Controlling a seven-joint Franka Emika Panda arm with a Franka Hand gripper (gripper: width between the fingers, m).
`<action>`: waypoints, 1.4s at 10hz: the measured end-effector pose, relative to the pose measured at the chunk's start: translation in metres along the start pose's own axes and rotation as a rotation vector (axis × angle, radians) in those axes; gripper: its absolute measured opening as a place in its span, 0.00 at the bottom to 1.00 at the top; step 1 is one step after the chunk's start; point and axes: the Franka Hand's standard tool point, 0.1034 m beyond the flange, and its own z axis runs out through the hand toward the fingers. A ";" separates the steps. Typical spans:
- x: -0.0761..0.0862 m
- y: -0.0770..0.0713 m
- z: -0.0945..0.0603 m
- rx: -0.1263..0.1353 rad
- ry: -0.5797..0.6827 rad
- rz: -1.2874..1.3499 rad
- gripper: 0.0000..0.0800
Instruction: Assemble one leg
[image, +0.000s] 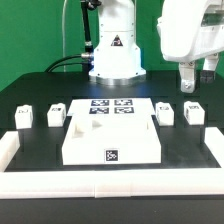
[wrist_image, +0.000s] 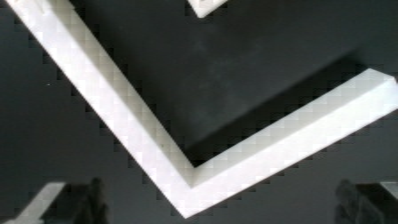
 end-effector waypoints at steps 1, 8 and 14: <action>0.001 0.000 0.000 -0.010 -0.005 -0.004 0.81; -0.001 0.000 0.001 -0.011 0.000 -0.019 0.81; -0.075 -0.015 0.041 -0.030 0.039 -0.440 0.81</action>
Offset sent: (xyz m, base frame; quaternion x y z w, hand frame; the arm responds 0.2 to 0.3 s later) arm 0.0000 0.0000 0.0000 0.0000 0.0000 0.0000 1.0000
